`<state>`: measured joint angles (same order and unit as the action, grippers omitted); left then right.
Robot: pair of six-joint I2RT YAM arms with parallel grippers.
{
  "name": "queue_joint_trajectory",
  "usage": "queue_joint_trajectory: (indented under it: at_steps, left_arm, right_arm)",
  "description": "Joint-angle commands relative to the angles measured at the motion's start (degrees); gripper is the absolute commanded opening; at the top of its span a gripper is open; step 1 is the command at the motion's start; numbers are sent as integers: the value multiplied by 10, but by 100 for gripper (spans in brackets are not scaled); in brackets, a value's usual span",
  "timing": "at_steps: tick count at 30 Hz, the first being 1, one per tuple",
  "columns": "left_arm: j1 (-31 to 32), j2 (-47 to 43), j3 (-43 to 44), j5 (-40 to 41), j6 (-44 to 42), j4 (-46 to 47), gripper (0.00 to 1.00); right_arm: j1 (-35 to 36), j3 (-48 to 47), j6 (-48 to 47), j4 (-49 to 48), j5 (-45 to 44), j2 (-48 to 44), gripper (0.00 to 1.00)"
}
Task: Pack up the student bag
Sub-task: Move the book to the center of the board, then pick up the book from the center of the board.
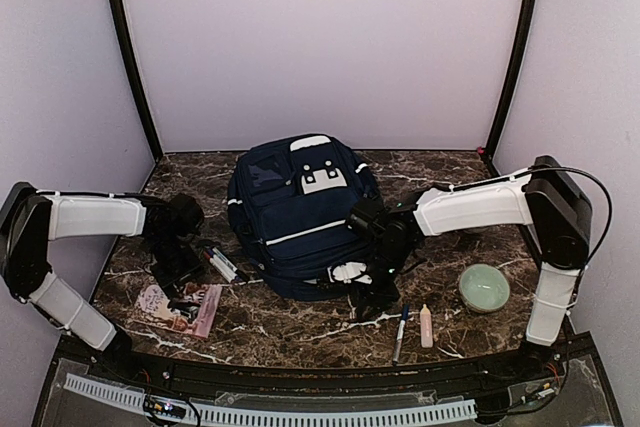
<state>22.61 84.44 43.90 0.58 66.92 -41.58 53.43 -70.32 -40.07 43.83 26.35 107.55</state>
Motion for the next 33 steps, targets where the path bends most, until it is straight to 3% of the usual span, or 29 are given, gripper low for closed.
queue_joint_trajectory:
  at_steps: [1, 7, 12, 17, 23, 28, 33]
  left_arm:
    - [78, 63, -7, -85, 68, 12, 56]
    - [201, 146, 54, -134, 124, 82, 54]
    - [235, 180, 123, -111, 108, 27, 51]
    - [235, 101, 127, -73, 96, -16, 54]
    - [235, 3, 99, -28, 105, -68, 69]
    - [233, -78, 26, -7, 152, -49, 71]
    - [225, -138, -32, 10, 162, -35, 75]
  right_arm:
    - [2, -13, -7, 11, 13, 9, 45]
    - [2, -13, -11, 18, 8, 15, 44]
    - [1, -40, -18, 61, 31, 10, 43]
    - [2, -120, -21, 125, 68, 14, 44]
    - [4, -235, 60, 139, 137, 53, 39]
    - [19, -304, 211, 51, 175, 103, 38]
    - [49, -377, 291, -8, 128, 165, 43]
